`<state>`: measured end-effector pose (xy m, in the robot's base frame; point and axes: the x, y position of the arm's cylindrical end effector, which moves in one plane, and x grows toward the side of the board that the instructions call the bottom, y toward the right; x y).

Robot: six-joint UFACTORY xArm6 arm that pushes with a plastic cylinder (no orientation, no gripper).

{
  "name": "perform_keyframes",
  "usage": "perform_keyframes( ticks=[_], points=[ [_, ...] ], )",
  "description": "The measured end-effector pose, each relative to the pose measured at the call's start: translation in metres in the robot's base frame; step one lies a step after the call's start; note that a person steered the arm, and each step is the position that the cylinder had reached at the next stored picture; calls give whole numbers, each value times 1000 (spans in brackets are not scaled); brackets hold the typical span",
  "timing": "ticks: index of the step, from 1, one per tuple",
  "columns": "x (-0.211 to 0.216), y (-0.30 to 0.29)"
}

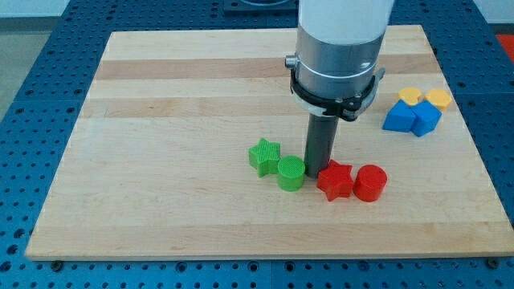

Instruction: Push red star along with red circle towards the bottom right of the board

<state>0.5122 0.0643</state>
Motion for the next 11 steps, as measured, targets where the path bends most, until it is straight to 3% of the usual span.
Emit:
perform_keyframes(
  ticks=[11],
  points=[
    [17, 107]
  ],
)
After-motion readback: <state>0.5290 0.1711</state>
